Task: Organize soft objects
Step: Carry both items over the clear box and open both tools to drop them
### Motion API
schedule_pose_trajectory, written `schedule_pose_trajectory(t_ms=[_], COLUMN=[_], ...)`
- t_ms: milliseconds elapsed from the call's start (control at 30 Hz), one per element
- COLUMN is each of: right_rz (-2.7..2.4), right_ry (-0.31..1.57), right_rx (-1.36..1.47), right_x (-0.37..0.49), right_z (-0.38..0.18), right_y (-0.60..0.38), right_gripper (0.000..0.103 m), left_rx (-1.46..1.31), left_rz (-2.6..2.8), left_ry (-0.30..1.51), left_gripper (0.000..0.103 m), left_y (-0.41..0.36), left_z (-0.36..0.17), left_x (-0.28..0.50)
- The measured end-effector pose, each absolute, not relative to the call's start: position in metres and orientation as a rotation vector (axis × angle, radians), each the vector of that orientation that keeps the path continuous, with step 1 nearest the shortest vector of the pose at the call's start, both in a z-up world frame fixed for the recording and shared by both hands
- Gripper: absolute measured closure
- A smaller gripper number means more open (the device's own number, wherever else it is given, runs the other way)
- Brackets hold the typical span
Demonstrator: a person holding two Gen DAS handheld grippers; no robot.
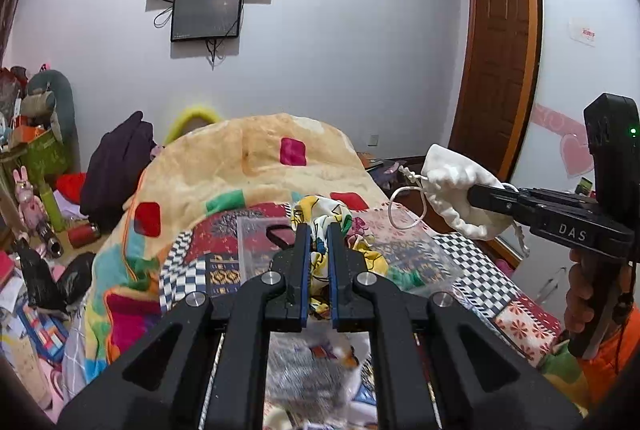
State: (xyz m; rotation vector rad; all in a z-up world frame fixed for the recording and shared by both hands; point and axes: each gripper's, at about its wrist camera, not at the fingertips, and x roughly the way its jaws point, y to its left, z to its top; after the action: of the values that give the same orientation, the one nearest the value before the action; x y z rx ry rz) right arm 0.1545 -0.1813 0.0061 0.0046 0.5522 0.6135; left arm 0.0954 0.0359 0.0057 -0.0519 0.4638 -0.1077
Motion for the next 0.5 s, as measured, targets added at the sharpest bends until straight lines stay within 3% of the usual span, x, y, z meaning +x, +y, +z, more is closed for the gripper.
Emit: schedule_pose_trajectory(t_ms=[500], right_rz=[0.623], right_ry=[0.676], right_rx=[-0.115], right_x=[0.201], right_z=[-0.050], right_y=[-0.149], right_gripper=[0.091], left_rx=[-0.036], left_rz=[-0.120], left_ry=[0.656], left_gripper=[0.096], left_y=[0.037], left_z=[-0.064], left_x=[0.178])
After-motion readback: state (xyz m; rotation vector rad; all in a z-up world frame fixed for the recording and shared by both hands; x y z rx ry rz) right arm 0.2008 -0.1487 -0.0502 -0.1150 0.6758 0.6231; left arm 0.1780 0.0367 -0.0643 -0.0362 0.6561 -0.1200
